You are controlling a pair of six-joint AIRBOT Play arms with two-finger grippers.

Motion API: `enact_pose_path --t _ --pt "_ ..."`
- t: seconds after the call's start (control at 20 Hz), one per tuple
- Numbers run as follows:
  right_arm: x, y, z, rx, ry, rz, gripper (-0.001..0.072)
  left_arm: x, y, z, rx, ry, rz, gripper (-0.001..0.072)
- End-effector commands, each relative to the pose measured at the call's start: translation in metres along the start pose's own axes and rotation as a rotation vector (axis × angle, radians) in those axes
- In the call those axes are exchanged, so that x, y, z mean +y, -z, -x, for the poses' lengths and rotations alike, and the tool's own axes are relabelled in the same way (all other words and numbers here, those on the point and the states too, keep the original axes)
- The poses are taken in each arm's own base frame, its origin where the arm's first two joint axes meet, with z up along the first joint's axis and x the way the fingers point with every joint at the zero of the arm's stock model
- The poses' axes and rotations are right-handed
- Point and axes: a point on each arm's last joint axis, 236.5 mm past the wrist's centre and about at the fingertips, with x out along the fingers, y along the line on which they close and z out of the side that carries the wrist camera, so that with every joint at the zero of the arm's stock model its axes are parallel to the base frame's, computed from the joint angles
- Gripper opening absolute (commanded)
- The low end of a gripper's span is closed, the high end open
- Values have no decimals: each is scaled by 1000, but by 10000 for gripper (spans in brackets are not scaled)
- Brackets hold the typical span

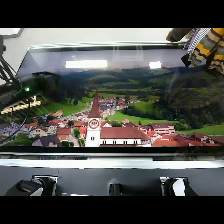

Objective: Fold the clothes and pants, and hang the long-sleeved shirts on hangers.

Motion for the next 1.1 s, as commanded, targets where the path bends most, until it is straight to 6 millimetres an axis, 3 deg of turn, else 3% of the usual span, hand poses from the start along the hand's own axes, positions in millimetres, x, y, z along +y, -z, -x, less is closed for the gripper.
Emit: enact_pose_path --t 0.0,0.1,0.2,0.3,0.45,0.55,0.65,1.05 --pt "99 183 14 660 -520 106 19 23 34 5 149 -81 -35 18" --pt "72 261 30 885 -423 388 18 38 42 11 187 -141 -80 18" --pt "71 314 61 1013 -440 593 18 53 53 20 231 -198 -112 18" --pt "91 371 120 1191 -575 683 19 64 68 26 256 -225 -99 18" --pt "96 425 199 1389 -715 827 19 81 92 39 272 -259 -73 18" --pt "97 442 230 1449 -756 877 20 87 95 49 257 -276 -71 19" --pt "102 448 243 1473 -750 854 22 88 90 56 237 -278 -106 20" --pt "102 448 245 1482 -744 846 22 90 88 59 227 -291 -118 20"
